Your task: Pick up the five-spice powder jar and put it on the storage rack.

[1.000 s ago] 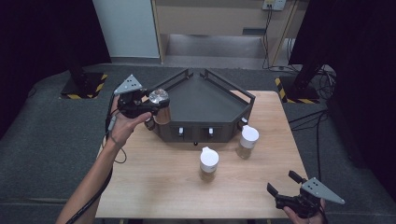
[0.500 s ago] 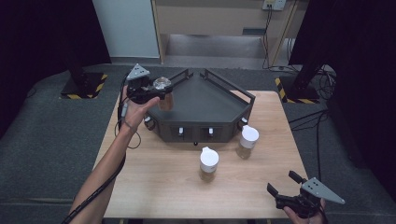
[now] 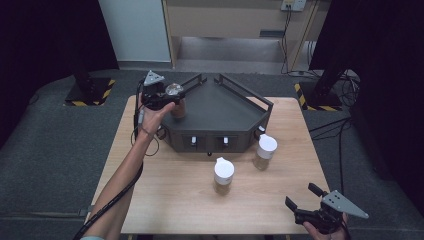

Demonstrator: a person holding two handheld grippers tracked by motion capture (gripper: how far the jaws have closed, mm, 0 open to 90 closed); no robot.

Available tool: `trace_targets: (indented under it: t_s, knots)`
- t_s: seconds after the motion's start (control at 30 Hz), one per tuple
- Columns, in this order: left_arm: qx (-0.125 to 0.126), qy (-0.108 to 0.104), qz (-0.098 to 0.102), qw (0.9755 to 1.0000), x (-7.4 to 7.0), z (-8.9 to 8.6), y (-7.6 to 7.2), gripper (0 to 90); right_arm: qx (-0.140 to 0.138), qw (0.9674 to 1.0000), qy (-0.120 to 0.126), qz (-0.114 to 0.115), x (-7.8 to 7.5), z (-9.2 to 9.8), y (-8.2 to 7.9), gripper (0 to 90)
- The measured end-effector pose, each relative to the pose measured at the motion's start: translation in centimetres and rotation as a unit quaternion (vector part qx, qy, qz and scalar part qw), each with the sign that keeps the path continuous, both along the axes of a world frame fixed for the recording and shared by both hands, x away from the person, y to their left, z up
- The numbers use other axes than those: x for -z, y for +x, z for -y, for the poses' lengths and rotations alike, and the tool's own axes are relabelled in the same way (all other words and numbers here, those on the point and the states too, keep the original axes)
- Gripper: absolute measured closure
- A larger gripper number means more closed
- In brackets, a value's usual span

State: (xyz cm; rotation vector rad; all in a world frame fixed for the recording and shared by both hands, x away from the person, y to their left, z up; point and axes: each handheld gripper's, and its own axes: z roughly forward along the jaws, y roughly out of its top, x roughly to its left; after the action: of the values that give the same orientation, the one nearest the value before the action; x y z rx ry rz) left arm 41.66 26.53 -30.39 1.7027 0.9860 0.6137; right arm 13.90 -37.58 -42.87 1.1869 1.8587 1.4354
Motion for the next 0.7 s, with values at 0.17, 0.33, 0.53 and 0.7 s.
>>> trace_targets:
  t_s: [0.17,0.33,0.53,0.7]
  knots:
    - [-0.009,0.003,-0.004,0.9999,0.5,0.2,0.2,33.7,0.000,1.0000,0.001,-0.001,0.0,0.0,0.0,0.9]
    - [-0.009,0.000,-0.007,0.9999,1.0,0.1,0.4,33.7,0.000,1.0000,0.001,-0.002,0.0,0.0,0.0,0.9]
    - [-0.017,-0.007,-0.013,0.9998,1.4,-0.1,0.5,33.7,0.000,1.0000,0.000,-0.001,0.0,0.0,0.0,0.9]
    - [-0.020,-0.015,-0.014,0.9996,1.7,-0.3,0.6,33.6,0.004,1.0000,0.001,-0.001,0.0,0.0,0.0,0.8]
